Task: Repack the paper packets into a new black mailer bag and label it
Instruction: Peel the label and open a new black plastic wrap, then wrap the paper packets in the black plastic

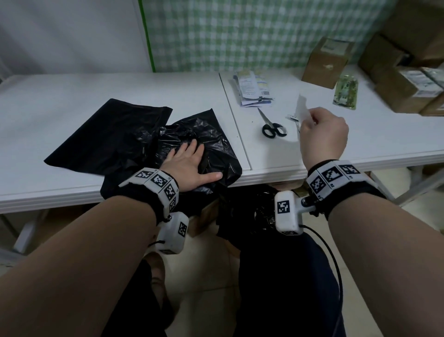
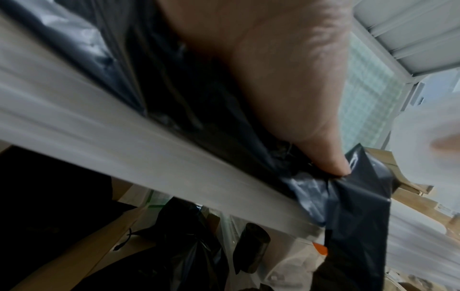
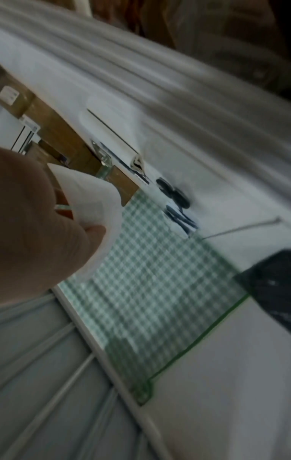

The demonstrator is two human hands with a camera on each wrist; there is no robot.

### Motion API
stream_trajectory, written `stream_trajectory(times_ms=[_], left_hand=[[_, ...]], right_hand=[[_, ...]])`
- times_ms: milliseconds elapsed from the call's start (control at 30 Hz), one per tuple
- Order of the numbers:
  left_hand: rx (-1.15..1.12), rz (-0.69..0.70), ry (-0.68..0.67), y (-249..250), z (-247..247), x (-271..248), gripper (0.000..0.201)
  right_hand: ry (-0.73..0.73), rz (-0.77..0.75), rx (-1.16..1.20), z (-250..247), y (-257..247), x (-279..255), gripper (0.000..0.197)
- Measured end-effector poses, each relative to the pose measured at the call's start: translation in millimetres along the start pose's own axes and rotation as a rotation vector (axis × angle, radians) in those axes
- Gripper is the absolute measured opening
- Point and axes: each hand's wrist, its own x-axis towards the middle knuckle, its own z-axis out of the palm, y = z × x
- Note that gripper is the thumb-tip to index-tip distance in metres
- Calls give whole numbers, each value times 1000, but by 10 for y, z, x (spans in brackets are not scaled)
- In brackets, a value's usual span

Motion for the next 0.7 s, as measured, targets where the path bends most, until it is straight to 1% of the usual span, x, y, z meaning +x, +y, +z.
stream_trajectory(times_ms=[133, 233, 367, 467, 567, 633, 700], left_hand=[[-2, -6, 0, -7, 5, 4, 101], [2, 0, 7, -8, 19, 9, 102], [2, 9, 1, -16, 25, -6, 111], [2, 16, -16, -32, 25, -1, 122], [-11, 32, -24, -47, 13, 0, 121], [-62, 55, -12, -64, -15, -14, 112], [-122, 89, 14, -85, -44, -38, 99]], right_hand=[[-124, -26, -255, 47, 65, -44, 36], [-238, -40, -352, 134, 96, -77, 38], [-416, 57, -337, 199, 80, -110, 41], [-547, 76, -330, 194, 55, -123, 43], [-637, 55, -365, 151, -5, -72, 62], [-648, 44, -333, 116, -88, -55, 67], [-561, 24, -217, 112, -197, -63, 57]])
